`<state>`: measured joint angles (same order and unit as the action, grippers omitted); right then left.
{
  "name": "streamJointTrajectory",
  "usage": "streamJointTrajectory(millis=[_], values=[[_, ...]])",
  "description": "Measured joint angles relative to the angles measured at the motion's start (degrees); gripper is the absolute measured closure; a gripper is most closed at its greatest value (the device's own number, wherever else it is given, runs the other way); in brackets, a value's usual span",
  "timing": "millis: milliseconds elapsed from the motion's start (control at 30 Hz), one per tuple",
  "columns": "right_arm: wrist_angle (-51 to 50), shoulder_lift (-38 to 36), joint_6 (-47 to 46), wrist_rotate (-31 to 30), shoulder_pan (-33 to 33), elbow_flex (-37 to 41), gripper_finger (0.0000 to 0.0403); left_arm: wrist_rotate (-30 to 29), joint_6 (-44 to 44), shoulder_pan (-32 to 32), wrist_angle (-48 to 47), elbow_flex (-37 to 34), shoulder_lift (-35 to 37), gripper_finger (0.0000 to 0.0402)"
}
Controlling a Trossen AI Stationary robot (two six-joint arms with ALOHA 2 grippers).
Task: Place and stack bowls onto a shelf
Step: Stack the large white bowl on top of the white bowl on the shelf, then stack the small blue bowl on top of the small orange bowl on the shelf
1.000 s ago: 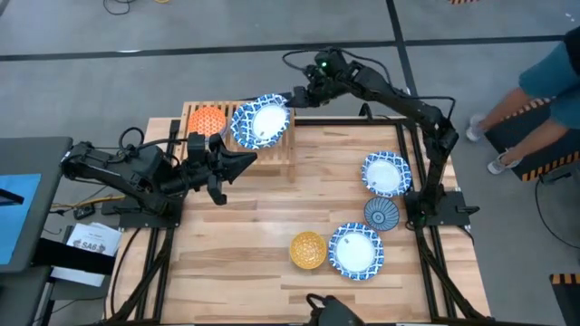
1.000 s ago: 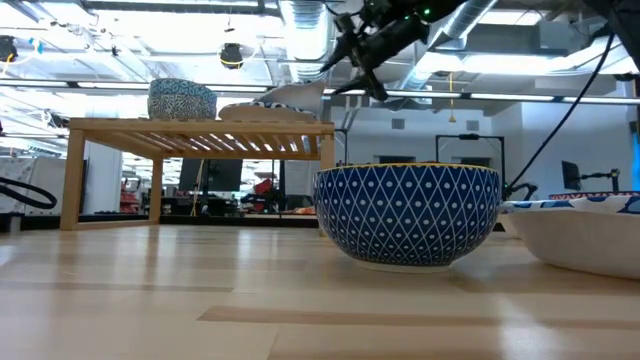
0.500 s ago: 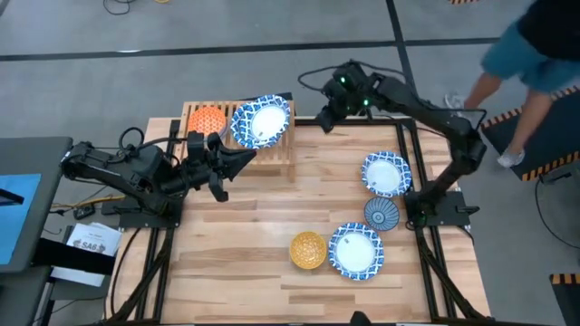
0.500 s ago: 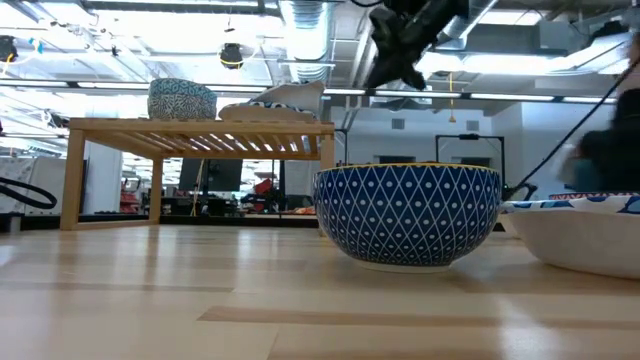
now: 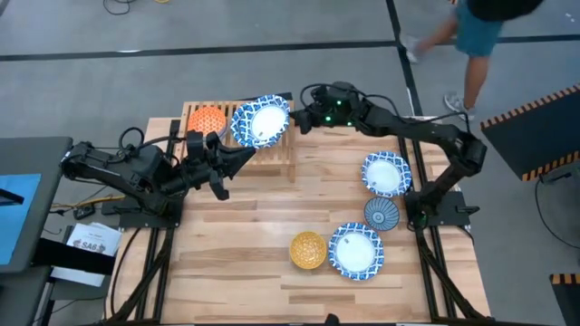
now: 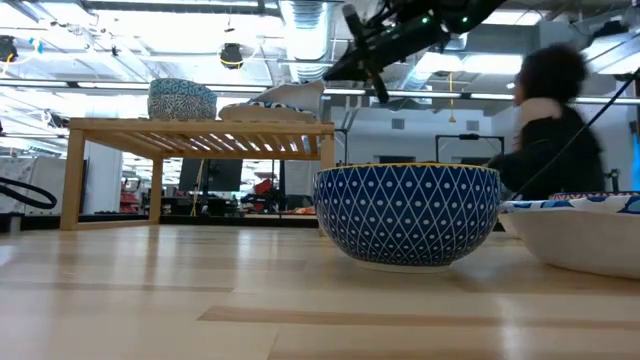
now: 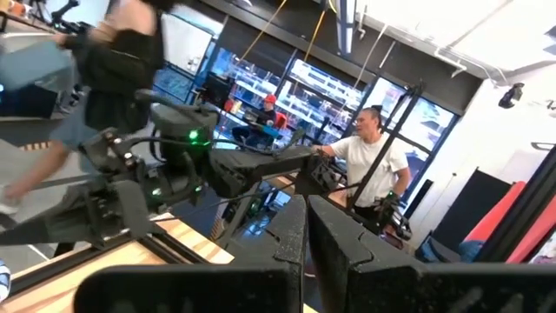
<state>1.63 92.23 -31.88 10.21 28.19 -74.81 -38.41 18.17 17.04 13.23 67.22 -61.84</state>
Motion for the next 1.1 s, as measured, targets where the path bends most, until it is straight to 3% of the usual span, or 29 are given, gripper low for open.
streamJointTrajectory(millis=[300, 533, 867, 1100], values=[[1.1, 5.6, -2.6, -0.1, -0.9, -0.9, 0.0386, -0.2, 0.0, 0.0, 0.0, 0.0, 0.0, 0.0401], [-0.5, 4.8, -0.9, 0.1, -1.1, -1.2, 0.0381, -1.0, -0.2, 0.0, -0.6, 0.0, 0.0, 0.0401], [-25.9, -11.6, 14.0, 0.1, 0.2, -0.3, 0.0371, -1.0, -4.1, 0.0, -5.4, 0.0, 0.0, 0.0401], [-28.8, -25.9, 11.9, -3.3, -8.0, 10.8, 0.0362, 0.1, -10.2, 0.0, -8.2, 0.0, 0.0, 0.0401]])
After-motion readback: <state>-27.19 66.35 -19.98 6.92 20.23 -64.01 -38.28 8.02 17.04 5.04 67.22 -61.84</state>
